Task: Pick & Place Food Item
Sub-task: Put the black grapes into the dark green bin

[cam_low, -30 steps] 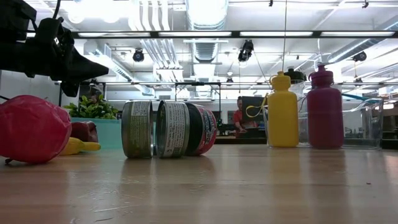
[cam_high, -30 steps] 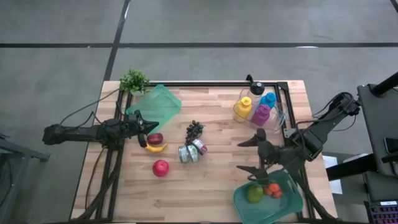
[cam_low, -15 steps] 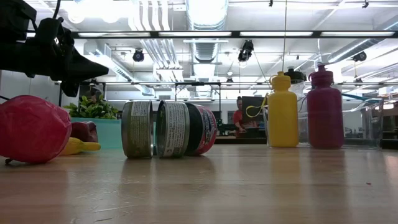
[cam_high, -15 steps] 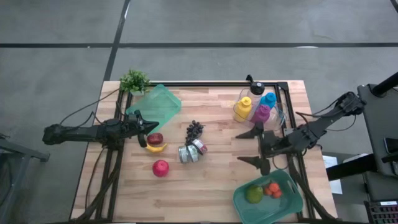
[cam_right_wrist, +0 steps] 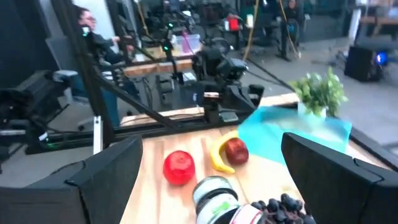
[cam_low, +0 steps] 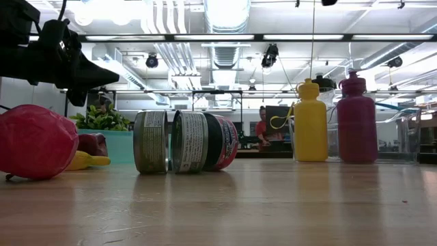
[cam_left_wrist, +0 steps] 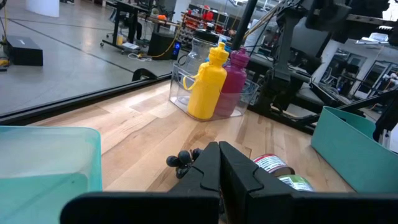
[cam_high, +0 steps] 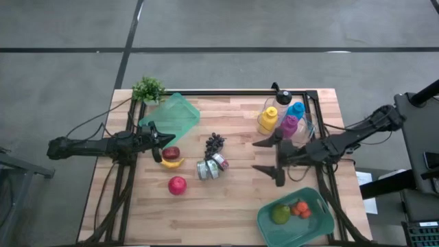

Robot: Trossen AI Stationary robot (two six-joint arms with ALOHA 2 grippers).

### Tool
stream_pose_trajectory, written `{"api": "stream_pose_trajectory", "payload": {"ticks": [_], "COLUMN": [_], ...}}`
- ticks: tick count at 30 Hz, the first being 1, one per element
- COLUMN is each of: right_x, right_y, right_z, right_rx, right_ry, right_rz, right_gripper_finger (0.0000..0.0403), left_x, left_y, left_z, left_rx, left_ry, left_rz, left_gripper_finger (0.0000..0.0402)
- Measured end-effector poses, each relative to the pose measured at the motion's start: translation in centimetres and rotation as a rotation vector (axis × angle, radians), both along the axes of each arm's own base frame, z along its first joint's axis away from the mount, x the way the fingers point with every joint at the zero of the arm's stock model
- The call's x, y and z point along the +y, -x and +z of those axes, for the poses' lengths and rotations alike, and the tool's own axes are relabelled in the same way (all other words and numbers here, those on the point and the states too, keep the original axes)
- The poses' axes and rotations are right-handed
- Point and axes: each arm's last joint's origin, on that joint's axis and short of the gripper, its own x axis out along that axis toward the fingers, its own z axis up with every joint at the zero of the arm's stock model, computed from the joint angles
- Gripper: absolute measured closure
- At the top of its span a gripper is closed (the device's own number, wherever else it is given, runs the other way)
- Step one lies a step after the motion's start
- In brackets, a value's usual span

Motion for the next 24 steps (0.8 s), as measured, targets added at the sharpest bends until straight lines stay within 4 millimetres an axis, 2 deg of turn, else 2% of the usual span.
{"api": "stream_pose_trajectory", "payload": {"ticks": [7,12,16,21,24], "right_x": [-2.1,-3.8,-6.5,-10.8,-12.2], "right_y": [-3.9,-7.4,-10.3,-13.6,-15.4], "right_z": [-1.7,-3.6,-4.3,-5.7,-6.5], "right_rx": [0.202,0.34,0.381,0.457,0.513], "right_ry": [-0.045,0.027,-0.013,-0.179,-0.166], "right_rz": [-0.034,-0.034,-0.062,-0.119,-0.151], "right_gripper_finger": [0.0022,0.0022,0.0022,0.0022,0.0022], "left_x": [0.0,0.0,0.0,0.0,0.0], "left_y": [0.0,0.0,0.0,0.0,0.0], "left_z": [0.0,0.0,0.0,0.0,0.0], "left_rx": [0.0,-0.001,0.0,0.0,0.001], "left_ry": [0.0,0.0,0.0,0.0,0.0], "left_rz": [0.0,0.0,0.0,0.0,0.0], "left_gripper_finger": [0.04,0.04,0.04,0.04,0.04]}}
